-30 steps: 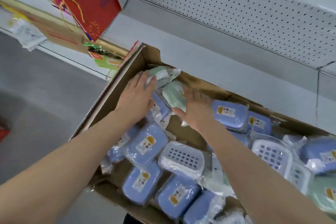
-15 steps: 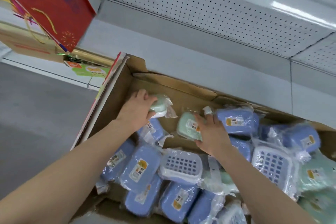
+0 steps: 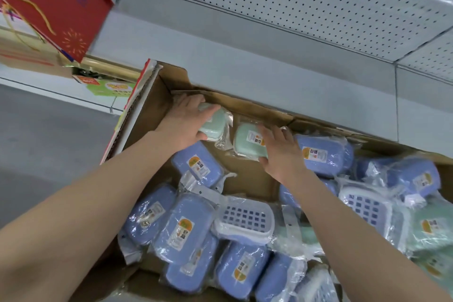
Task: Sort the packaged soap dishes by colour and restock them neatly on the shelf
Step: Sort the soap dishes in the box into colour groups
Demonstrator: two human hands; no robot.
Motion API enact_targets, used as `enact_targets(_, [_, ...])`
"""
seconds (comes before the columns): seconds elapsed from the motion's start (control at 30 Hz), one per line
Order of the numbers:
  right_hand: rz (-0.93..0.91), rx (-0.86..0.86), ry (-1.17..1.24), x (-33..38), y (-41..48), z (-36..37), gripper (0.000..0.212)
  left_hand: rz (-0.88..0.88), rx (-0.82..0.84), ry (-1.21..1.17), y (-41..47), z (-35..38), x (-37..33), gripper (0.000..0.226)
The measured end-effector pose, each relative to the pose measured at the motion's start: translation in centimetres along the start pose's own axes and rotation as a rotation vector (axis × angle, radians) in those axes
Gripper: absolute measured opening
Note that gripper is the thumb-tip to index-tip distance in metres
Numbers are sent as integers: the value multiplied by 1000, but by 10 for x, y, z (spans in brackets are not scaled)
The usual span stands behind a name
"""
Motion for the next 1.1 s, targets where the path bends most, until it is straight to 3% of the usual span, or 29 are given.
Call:
enact_targets(0.13, [2,-2,-34,-3,-3,6,91,49,49,10,7,11,-10,82])
enact_targets(0.27, [-11,-67,23,0,3,1,80,48,-68,39,2,18,-10,84])
enact_targets(0.37, [3,19,81,3,12,0,77,17,-80,1,-3,22,-8,89])
enact_targets(0.43, [4,35,87,4,9,0,79,39,-97,-35,-9,22,-8,80])
enact_targets(0.57, [-99,-196,90,4,-19,-3,75,108,-246,-142,-43,13,-18,48])
enact_targets(0.8, [-184,-135,89,17,-83,13,53,120,29,-107,-92,33,-40,46])
enact_targets(1.1, [-42,-164,3,-17,-94,-7,51,46,58,-31,-94,22,-61,35])
Point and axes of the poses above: each hand's wrist, its own y-axis towards the middle knuckle, its own z-axis out of the palm, x = y × z, the point moved 1 cm from there along y, towards the middle knuckle, and after that the axes turned 2 degrees about x, right-handed, at the moved point
